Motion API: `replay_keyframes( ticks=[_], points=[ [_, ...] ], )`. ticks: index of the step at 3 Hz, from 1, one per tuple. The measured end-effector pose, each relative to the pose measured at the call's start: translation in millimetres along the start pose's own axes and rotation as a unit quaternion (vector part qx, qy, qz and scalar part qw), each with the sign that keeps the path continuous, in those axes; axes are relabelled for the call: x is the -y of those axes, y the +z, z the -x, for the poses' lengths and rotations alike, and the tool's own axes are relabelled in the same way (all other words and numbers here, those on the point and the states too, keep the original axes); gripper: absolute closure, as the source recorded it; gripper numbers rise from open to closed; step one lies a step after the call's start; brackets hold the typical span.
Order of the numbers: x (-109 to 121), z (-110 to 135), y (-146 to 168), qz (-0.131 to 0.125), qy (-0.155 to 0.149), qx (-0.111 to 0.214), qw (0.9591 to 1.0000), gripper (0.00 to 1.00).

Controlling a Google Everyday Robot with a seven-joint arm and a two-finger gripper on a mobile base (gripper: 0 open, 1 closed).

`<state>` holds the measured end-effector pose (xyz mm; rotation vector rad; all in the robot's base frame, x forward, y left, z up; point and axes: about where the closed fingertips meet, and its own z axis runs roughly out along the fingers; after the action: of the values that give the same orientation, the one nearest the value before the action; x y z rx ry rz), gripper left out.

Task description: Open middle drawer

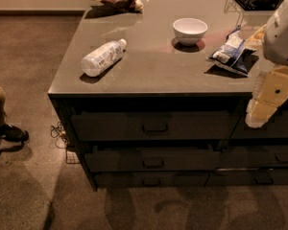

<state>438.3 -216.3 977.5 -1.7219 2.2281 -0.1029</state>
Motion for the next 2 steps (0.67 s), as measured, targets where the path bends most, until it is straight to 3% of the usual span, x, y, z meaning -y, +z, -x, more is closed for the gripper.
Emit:
replay_keyframes(
  ticks=[1,2],
  points=[
    [0,0,0,0.0,0.0,0.0,1.0,0.0],
    [-5,-13,23,0.013,0.008,0.021,0.9997,0.0]
  ],
)
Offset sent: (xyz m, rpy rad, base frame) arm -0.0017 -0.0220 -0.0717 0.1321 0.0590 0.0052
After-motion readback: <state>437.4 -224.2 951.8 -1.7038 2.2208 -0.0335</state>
